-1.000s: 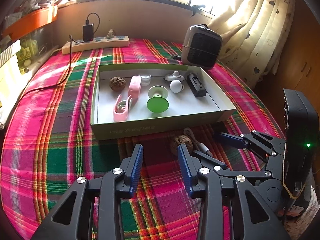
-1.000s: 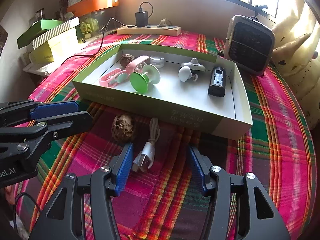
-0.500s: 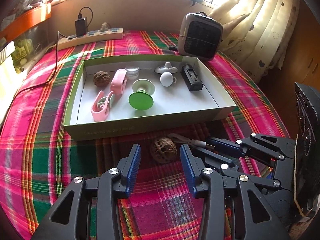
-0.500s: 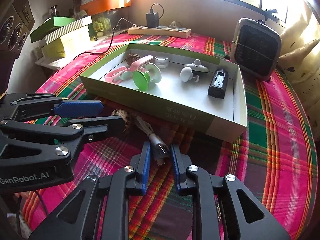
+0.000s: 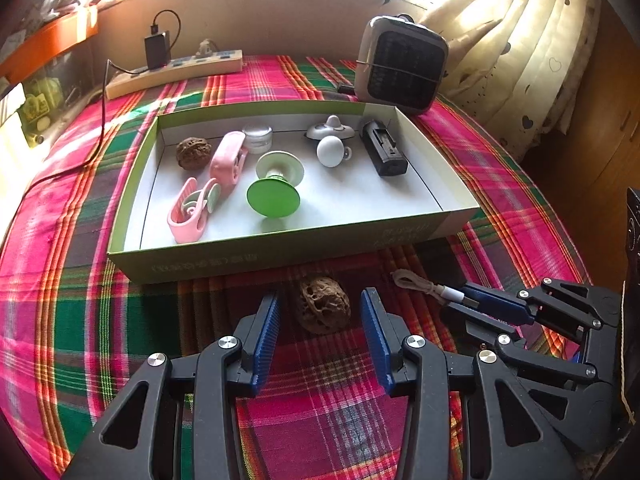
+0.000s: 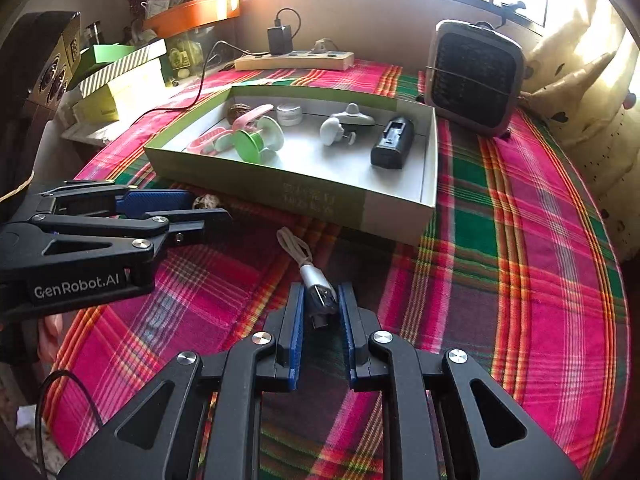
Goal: Organize objects
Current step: 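Grasp the walnut with the left tool while the right tool grasps the white USB cable, then carry the walnut with the left tool while the right tool carries the cable over the box, then lower and open the left tool to drop the walnut while the right tool releases the cable in the box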
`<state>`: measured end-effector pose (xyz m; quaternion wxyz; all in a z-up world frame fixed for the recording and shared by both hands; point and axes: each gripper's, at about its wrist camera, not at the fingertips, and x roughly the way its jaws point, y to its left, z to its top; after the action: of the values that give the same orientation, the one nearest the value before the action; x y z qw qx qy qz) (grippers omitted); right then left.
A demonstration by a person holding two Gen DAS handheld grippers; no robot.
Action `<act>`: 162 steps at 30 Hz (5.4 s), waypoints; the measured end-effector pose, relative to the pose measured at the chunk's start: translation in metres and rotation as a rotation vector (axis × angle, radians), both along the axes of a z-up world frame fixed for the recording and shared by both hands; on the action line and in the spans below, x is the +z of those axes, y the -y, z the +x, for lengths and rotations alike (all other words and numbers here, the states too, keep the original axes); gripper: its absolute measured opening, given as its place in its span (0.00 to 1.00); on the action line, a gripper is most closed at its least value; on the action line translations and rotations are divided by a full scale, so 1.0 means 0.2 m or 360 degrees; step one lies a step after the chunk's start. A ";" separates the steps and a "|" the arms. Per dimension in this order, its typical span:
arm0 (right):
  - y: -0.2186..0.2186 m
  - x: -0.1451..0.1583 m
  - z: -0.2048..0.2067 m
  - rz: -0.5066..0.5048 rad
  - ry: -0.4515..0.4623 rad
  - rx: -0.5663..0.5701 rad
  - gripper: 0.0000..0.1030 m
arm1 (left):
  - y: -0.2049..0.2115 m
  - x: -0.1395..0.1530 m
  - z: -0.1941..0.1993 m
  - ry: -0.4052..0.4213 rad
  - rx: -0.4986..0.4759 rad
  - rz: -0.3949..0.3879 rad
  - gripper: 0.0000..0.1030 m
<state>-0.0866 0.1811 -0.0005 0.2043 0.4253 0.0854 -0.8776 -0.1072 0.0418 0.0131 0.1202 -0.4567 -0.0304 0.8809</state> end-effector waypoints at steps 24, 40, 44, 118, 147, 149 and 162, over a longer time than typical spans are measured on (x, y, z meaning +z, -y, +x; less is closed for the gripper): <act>-0.05 0.00 0.04 -0.0038 -0.0002 -0.0051 0.17 | 0.02 -0.03 0.03 -0.0052 -0.0015 0.0017 0.28; -0.07 0.00 0.03 -0.0085 0.0012 -0.0065 0.17 | 0.02 -0.02 0.06 -0.0084 -0.0037 -0.0030 0.28; -0.07 0.00 0.03 -0.0106 0.0019 -0.0045 0.17 | 0.02 -0.01 0.07 -0.0093 -0.0049 -0.0030 0.28; -0.02 0.21 0.00 -0.0196 -0.0107 0.0080 0.12 | 0.03 0.17 0.05 -0.0236 -0.0046 -0.0047 0.28; 0.04 0.20 -0.40 -0.0226 -0.0055 -0.0015 0.12 | 0.20 0.09 -0.24 -0.0168 0.0079 -0.0049 0.28; 0.05 0.19 -0.42 -0.0226 -0.0044 -0.0014 0.12 | 0.20 0.07 -0.25 -0.0158 0.0078 -0.0052 0.28; 0.08 0.12 -0.50 -0.0190 -0.0001 -0.0003 0.12 | 0.18 0.04 -0.33 -0.0132 0.0048 -0.0094 0.28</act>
<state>-0.1859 0.1659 0.0245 0.2286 0.4122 0.0325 -0.8813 -0.1734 0.0067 0.0203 0.0945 -0.4227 -0.0061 0.9013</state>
